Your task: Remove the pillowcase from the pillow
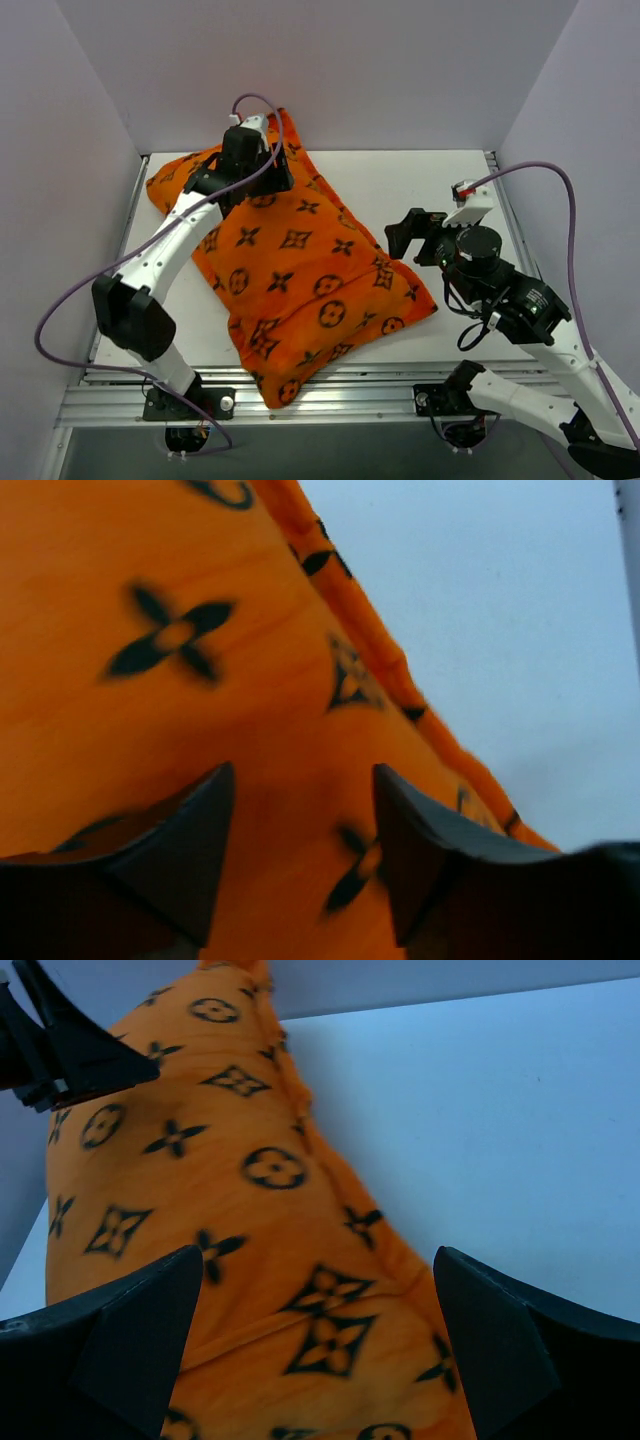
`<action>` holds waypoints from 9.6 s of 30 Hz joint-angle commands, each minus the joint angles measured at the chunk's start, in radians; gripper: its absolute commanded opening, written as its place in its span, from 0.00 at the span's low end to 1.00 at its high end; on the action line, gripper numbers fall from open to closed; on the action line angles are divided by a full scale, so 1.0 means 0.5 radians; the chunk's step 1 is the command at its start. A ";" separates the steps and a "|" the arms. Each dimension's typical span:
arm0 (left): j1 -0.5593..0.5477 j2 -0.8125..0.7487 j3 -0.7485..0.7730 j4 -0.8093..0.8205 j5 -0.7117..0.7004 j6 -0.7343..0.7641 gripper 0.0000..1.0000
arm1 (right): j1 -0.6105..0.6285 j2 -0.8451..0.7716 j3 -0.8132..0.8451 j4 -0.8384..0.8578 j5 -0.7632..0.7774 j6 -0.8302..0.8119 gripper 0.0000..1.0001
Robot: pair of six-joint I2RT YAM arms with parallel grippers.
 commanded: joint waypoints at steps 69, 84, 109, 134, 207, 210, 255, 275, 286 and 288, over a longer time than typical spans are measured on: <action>-1.218 0.178 -0.162 0.174 -1.311 1.120 0.84 | -0.786 0.090 -0.529 0.355 -0.528 0.333 0.92; -1.068 0.132 -0.120 0.202 -1.606 1.101 0.84 | -0.780 0.213 -0.679 0.529 -0.804 0.355 0.90; -0.776 0.040 -0.282 0.110 -1.116 0.605 0.36 | -0.332 0.774 -0.400 0.799 -0.350 0.536 0.89; -0.675 -0.135 -0.248 0.018 -1.020 0.433 0.02 | -0.399 0.971 -0.783 0.634 -0.197 0.646 0.00; -0.297 -0.126 -0.730 0.018 -0.819 0.077 0.02 | -0.832 0.523 -1.170 0.526 -0.497 0.646 0.00; -0.325 -0.126 -0.767 0.042 -0.680 0.040 0.02 | -0.814 0.550 -1.045 0.496 -0.519 0.563 0.00; -0.297 -0.470 -1.224 0.076 -0.573 -0.194 0.06 | -0.872 1.139 -1.213 1.470 -1.331 0.517 0.38; -0.730 -0.513 -0.331 -0.282 -0.713 -0.126 0.70 | -0.436 1.179 -0.940 2.413 -1.801 0.514 0.00; -1.138 -0.203 -0.307 -0.243 -0.971 -0.423 0.60 | -0.347 1.173 -0.894 2.269 -1.633 0.398 0.00; -1.129 -0.133 -0.304 -0.234 -1.078 -0.430 0.64 | -0.335 1.167 -0.897 2.248 -1.608 0.382 0.00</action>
